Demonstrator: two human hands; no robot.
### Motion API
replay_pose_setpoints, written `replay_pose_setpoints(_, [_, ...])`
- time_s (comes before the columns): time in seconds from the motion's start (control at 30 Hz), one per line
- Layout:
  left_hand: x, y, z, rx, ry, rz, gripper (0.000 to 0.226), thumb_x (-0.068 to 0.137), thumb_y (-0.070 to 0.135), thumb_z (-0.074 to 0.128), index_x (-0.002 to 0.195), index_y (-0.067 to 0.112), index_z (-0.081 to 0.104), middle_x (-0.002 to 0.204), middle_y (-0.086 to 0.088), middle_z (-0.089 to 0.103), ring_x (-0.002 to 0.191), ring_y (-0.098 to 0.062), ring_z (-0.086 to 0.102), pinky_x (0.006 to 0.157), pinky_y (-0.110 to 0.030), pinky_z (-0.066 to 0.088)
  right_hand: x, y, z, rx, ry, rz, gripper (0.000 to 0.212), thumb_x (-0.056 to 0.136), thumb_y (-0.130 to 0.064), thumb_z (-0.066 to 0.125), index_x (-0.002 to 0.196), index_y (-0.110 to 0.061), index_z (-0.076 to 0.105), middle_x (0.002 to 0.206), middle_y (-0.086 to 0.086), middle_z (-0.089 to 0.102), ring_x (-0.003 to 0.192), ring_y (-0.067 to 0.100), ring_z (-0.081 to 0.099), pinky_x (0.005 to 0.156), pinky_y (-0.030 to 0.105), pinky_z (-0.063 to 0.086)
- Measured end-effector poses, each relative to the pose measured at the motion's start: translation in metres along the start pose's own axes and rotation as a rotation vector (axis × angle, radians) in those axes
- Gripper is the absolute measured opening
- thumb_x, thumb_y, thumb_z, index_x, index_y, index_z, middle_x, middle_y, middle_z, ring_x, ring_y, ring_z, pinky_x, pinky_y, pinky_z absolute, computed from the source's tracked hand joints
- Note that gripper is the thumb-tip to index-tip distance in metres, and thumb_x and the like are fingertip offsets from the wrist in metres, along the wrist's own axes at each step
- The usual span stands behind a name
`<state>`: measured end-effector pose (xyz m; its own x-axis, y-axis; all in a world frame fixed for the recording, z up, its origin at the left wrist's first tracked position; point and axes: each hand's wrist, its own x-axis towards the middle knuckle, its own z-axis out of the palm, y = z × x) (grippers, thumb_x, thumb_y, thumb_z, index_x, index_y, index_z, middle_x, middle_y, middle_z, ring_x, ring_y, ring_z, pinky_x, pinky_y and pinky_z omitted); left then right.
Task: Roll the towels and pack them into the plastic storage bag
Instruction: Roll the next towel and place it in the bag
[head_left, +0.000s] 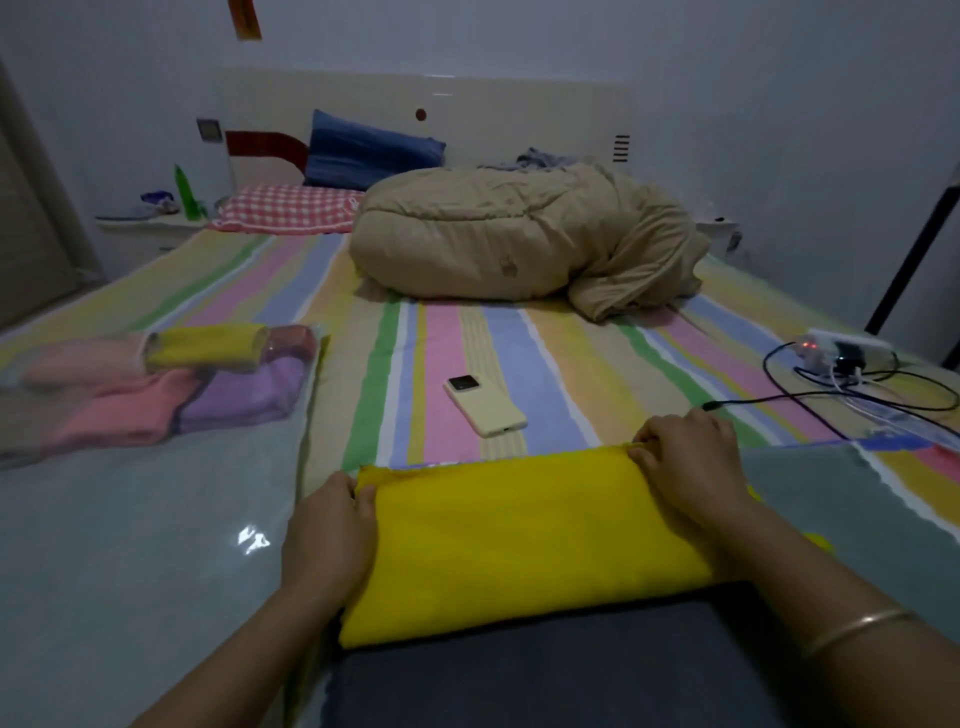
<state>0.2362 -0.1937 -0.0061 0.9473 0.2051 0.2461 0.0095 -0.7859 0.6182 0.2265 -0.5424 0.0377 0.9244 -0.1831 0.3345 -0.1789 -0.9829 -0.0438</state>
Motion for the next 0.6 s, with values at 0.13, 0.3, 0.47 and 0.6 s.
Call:
replay_pose_setpoints(0.13, [0.001,0.000,0.001,0.019,-0.092,0.014,0.024,0.097,0.035,0.049,0.083,0.016,0.049,0.073,-0.003,0.055,0.074,-0.026,0.054,0.062,-0.035,0.039,-0.008,-0.003,0.012,-0.057,0.005,0.032,0.037,0.090,-0.037,0.062,0.125,-0.027,0.056,0.126,0.003,0.056,0.123,0.028,0.043,0.111,0.047,0.022])
replay_pose_setpoints(0.3, [-0.008,0.019,-0.016,0.161,0.104,0.260,0.032,0.093,0.029,0.054,0.122,0.015,0.051,0.118,-0.009,0.059,0.105,-0.034,0.057,0.081,-0.042,0.046,-0.067,-0.033,0.002,0.072,-0.116,-0.221,0.049,0.100,-0.050,0.019,0.139,-0.036,0.043,0.150,-0.001,0.041,0.138,0.028,0.036,0.112,0.049,0.011])
replay_pose_setpoints(0.47, [-0.039,0.042,0.016,0.170,-0.144,0.657,0.056,0.092,0.048,0.033,0.138,0.018,0.049,0.148,-0.009,0.043,0.132,-0.027,0.044,0.106,-0.043,0.036,-0.133,-0.014,-0.012,0.055,-0.398,-0.078,0.091,0.069,-0.080,-0.027,0.148,-0.043,-0.001,0.155,-0.019,-0.010,0.147,0.008,0.000,0.115,0.041,-0.007])
replay_pose_setpoints(0.6, [-0.057,0.035,0.037,0.266,-0.290,0.699,0.082,0.088,0.072,-0.007,0.151,0.030,0.023,0.159,0.000,0.013,0.148,-0.019,0.009,0.115,-0.039,0.002,-0.148,0.010,-0.027,-0.028,-0.356,0.174,0.085,0.079,-0.076,-0.011,0.151,-0.032,-0.003,0.158,-0.011,-0.013,0.147,0.012,-0.009,0.118,0.041,-0.007])
